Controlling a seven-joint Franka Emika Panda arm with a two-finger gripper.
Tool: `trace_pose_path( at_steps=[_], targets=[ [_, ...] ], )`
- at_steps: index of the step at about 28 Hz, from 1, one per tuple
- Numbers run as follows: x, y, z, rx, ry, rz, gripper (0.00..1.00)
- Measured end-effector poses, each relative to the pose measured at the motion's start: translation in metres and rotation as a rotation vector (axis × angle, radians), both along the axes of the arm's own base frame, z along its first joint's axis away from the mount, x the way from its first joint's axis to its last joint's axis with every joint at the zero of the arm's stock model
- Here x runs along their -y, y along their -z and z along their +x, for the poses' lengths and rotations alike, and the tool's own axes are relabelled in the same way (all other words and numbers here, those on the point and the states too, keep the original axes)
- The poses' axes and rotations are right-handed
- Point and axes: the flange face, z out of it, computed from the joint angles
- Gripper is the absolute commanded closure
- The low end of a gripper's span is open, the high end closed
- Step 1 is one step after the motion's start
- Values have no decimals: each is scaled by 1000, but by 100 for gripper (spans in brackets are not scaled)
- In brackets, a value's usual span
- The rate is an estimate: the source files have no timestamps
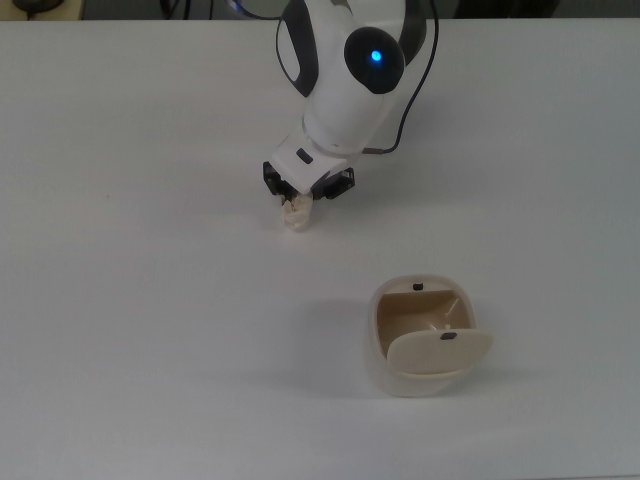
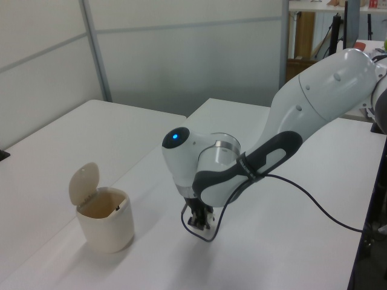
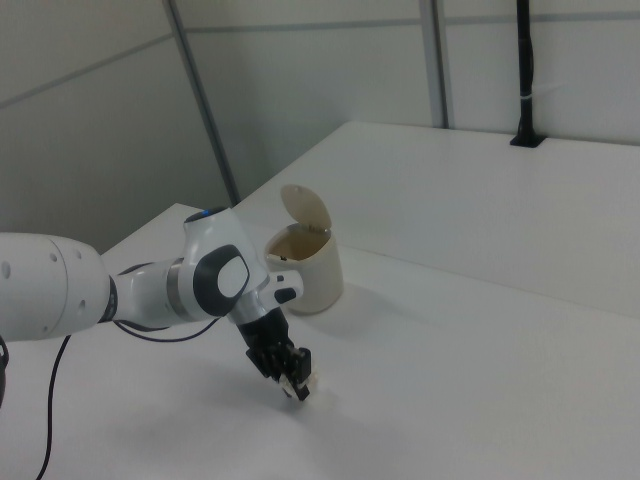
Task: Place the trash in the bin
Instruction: 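Close the gripper on the crumpled paper ball, then lift the paper ball and carry it over the cream bin opening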
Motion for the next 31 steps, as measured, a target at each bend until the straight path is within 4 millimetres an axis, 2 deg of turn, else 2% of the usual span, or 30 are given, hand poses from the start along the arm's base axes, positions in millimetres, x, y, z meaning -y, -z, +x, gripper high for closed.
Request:
trace_pose_path(
  at_steps=[10,18,20,31],
  targets=[
    [10,-78,31,164,72,33,100],
    [0,-130,51,296,214,93,100],
    [-7,-138,54,323,253,107,100],
    [-91,-151,63,421,352,170,100]
  ],
)
